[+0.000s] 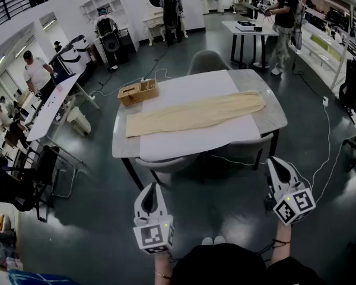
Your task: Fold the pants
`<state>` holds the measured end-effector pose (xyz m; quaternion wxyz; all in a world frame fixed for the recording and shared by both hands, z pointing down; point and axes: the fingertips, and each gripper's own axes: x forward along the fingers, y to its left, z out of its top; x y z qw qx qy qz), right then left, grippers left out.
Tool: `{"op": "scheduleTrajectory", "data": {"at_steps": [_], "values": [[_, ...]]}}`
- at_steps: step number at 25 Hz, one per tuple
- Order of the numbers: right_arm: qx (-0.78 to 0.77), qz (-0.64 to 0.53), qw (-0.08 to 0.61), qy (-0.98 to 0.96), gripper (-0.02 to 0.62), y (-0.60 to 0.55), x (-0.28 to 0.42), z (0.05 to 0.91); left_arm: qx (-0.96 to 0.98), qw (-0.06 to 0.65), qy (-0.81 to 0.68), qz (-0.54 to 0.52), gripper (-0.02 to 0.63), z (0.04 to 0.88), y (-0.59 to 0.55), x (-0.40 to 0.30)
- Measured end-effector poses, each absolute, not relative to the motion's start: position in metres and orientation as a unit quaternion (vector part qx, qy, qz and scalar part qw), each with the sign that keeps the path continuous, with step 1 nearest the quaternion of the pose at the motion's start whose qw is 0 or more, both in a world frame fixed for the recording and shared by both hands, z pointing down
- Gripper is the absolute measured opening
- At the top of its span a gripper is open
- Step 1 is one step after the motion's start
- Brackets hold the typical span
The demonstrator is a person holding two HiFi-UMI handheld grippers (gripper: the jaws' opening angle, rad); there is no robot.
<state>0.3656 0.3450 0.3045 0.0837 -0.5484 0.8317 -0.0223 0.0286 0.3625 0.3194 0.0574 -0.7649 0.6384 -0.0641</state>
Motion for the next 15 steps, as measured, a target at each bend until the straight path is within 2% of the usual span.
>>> {"op": "scheduleTrajectory", "data": {"at_steps": [15], "values": [[-0.549,-0.027,0.090,0.830,0.014,0.332,0.387,0.310,-0.756,0.047,0.649,-0.075,0.008,0.330,0.358,0.044]]}}
